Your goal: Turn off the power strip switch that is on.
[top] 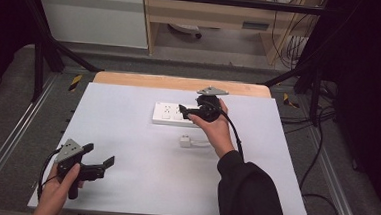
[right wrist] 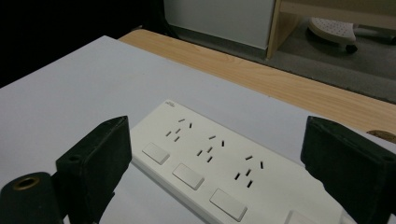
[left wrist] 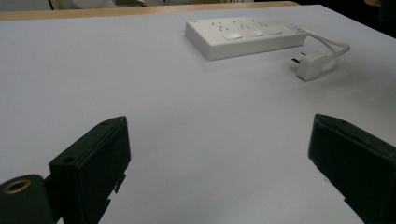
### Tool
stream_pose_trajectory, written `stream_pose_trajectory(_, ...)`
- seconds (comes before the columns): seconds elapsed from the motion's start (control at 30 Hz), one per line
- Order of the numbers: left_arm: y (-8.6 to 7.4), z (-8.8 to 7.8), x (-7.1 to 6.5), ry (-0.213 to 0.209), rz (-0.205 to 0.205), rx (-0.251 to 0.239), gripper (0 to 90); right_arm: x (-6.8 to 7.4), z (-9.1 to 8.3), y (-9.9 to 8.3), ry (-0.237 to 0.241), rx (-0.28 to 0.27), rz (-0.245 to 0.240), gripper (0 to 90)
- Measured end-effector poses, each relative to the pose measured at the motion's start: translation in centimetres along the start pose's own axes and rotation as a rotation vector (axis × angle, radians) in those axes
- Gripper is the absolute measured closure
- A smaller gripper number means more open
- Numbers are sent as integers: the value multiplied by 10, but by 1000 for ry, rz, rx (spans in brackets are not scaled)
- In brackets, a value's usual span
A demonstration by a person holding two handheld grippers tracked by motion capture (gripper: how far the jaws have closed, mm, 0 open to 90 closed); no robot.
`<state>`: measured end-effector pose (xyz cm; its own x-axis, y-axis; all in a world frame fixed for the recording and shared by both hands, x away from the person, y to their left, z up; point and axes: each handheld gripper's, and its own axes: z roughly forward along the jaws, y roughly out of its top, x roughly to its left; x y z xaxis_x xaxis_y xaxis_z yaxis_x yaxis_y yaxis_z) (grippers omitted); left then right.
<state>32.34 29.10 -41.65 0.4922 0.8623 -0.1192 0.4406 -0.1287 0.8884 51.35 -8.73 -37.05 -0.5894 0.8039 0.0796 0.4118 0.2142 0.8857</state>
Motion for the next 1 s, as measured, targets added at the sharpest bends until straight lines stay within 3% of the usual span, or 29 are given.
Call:
stream_pose_trajectory(0.47, -1, 1, 1, 11, -6, 8, 56, -6, -29, 4, 42, 5, -26, 52)
stream_pose_trajectory(1.0, -2, 0, 2, 18, -11, 3, 56, -21, -71, -6, 48, -45, 11, 58)
